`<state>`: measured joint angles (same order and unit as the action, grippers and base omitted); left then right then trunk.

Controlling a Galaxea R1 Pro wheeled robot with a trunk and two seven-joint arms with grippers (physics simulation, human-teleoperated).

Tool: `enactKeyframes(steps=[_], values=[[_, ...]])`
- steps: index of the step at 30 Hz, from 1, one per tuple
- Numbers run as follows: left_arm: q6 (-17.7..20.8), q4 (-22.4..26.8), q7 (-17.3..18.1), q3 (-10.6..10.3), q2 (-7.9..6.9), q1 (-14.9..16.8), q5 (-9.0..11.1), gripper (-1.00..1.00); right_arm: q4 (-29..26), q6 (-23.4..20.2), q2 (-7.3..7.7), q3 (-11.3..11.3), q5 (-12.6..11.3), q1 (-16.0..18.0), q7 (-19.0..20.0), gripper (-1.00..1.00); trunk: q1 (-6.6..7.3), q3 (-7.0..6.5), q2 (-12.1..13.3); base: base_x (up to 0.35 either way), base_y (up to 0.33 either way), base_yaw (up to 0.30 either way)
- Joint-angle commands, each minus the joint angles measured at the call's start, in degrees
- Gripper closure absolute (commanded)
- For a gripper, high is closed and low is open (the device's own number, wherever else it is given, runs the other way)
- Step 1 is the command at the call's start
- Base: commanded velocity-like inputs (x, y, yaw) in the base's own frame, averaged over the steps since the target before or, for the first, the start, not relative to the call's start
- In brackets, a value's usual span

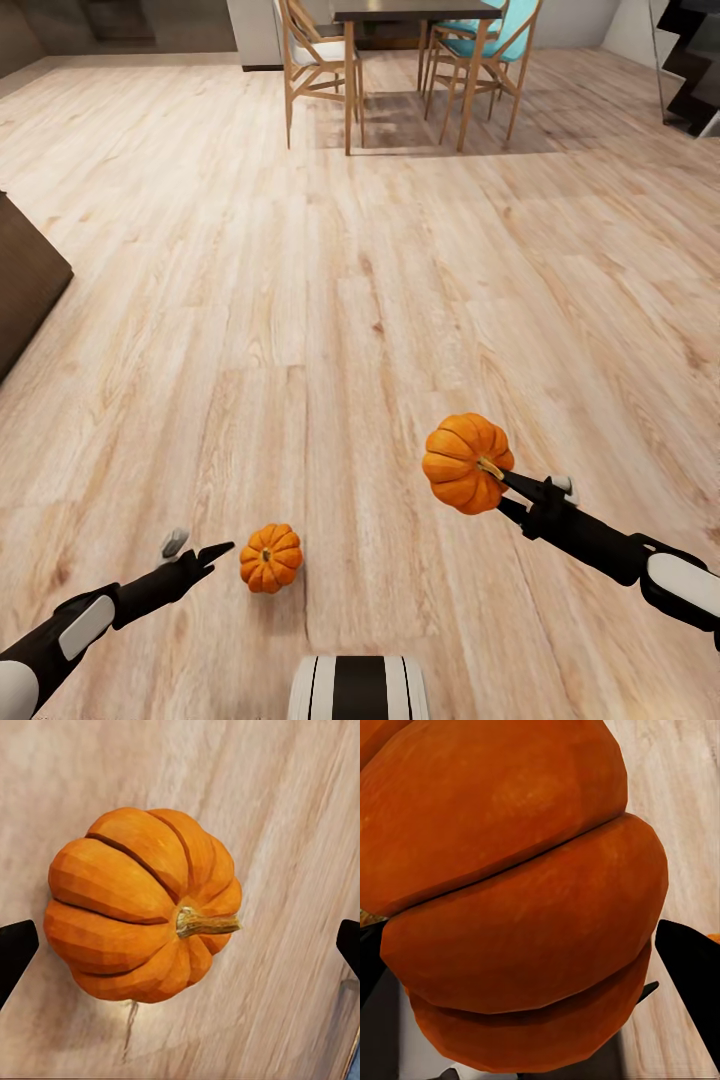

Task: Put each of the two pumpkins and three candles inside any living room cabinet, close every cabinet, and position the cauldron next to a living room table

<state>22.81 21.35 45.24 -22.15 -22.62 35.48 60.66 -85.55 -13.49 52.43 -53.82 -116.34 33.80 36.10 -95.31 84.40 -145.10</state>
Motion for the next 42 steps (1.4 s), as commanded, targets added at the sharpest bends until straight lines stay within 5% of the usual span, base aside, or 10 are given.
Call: enactKeyframes(steps=[1,19,29,42], values=[[0.5,0.0,0.0,-0.3,-0.05,0.0,0.6,-1.0,0.0,-0.3,0.04,-0.2,-0.6,0.2,0.2,1.0,0.02,0.04,0.0,-0.092,-0.163,0.0],[0.1,0.0,0.0,0.2,-0.14,0.0,0.6,-1.0,-0.2,-0.3,0.05,-0.2,-0.6,0.1,0.3,1.0,0.02,0.04,0.0,-0.012,-0.022,0.0],[-0.1,-0.1,0.0,4.0,-0.22,0.0,0.4,-1.0,-0.2,-0.3,0.04,-0.2,-0.6,0.2,0.3,1.0,0.02,0.04,0.0,0.0,0.0,0.0],[-0.2,-0.1,-0.1,4.3,-0.24,0.0,0.5,-1.0,-0.2,-0.3,0.04,-0.2,-0.6,0.2,0.4,1.0,-0.32,2.92,-0.2,0.0,0.0,0.0]])
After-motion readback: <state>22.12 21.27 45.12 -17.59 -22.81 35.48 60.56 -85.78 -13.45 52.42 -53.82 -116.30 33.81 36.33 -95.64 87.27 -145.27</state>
